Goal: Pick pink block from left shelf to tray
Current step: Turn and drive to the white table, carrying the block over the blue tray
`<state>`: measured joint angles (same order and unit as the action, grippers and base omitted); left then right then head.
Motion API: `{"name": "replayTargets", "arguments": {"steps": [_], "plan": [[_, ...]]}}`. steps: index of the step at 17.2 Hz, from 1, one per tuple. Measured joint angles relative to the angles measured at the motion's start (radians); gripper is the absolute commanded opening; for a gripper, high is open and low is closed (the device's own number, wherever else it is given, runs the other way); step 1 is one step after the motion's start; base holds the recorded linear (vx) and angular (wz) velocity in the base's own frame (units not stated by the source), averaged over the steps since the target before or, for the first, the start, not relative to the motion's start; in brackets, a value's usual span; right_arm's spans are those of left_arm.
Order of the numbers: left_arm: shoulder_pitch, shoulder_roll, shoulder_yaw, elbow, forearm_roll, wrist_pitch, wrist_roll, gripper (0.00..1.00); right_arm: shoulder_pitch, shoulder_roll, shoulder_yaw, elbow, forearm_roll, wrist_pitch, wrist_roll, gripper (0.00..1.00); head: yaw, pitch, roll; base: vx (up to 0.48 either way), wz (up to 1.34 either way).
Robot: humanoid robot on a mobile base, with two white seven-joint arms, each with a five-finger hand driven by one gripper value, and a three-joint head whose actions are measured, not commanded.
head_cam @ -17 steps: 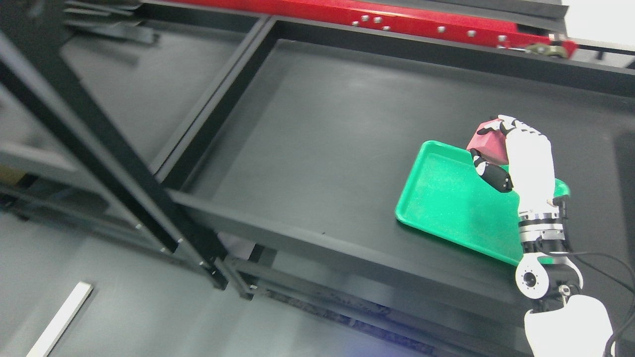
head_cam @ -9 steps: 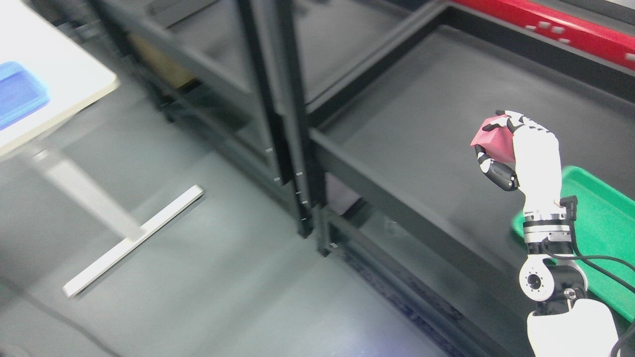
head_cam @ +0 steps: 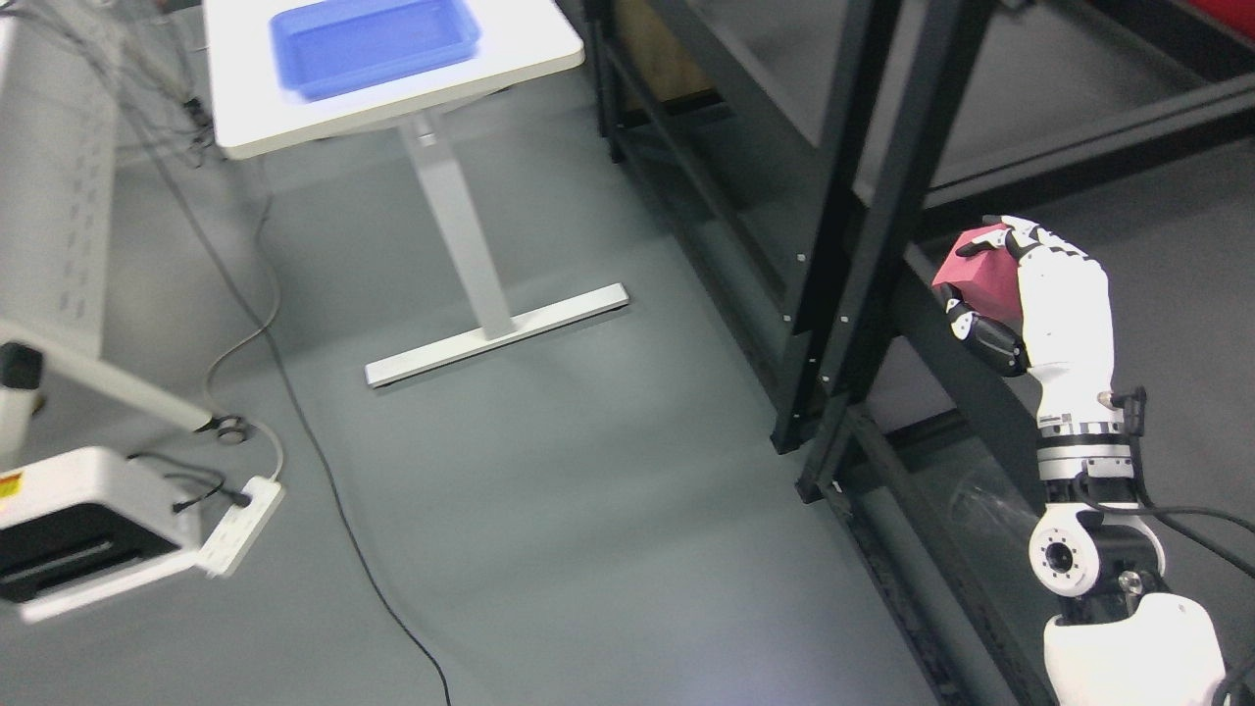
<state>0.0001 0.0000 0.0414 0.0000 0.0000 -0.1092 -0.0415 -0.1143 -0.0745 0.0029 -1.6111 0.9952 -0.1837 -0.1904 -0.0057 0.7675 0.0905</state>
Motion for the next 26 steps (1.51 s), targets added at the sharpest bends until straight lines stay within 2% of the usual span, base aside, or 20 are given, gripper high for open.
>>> {"name": "replayTargets", "arguments": {"steps": [13, 26], "plan": [[0.0, 0.0, 0.0, 0.0, 0.0, 0.0, 0.0, 1.0, 0.003, -0.001, -0.002, -0.006, -0.001, 0.0, 0.001, 0.02, 0.0, 0.0, 0.0, -0.019, 0.54], [0.0, 0.0, 0.0, 0.0, 0.0, -0.001, 0.0, 1.0, 0.005, -0.001, -0.003, -0.003, -0.001, -0.001, 0.002, 0.02, 0.0, 0.0, 0.0, 0.266, 0.24]]}}
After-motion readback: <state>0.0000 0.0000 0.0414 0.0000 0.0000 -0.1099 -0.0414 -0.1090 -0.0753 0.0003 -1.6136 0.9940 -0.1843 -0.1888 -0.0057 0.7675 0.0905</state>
